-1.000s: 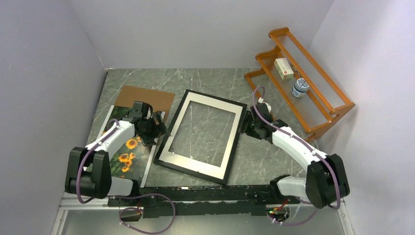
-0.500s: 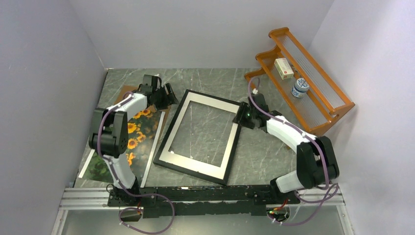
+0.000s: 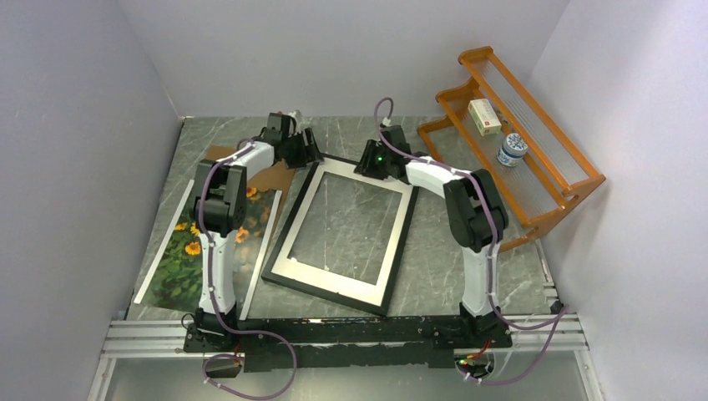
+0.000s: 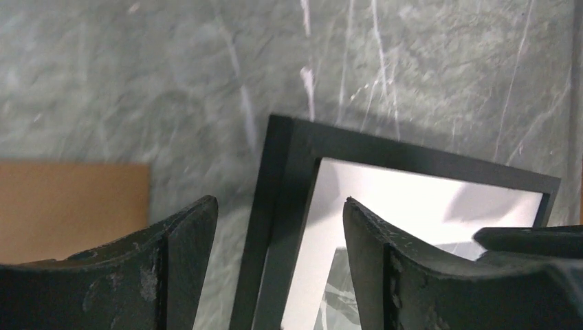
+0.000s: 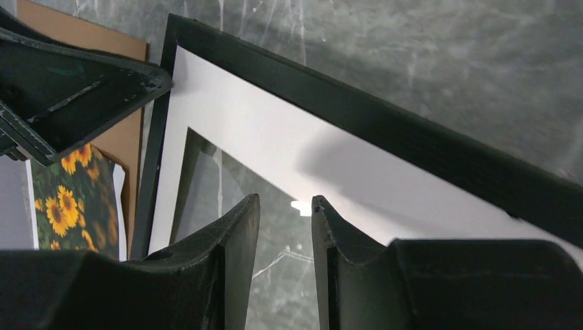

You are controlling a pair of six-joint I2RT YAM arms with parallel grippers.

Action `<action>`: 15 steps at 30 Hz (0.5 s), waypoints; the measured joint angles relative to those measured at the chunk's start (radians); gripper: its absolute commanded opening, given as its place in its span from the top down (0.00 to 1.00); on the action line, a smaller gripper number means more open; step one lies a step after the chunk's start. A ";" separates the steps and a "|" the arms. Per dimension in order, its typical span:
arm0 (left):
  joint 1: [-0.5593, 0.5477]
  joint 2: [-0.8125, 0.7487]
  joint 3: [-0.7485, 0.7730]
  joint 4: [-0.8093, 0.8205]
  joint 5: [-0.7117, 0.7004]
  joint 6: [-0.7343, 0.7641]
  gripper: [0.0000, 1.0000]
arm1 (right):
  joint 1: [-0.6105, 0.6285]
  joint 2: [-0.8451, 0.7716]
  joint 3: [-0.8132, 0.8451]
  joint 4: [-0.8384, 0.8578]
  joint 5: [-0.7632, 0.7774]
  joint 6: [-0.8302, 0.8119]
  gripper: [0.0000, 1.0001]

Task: Put the photo into the frame
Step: Adjust the photo frame item on the photo frame.

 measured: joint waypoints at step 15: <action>-0.063 0.100 0.135 -0.007 -0.087 0.048 0.42 | 0.018 0.170 0.167 0.009 -0.009 0.000 0.64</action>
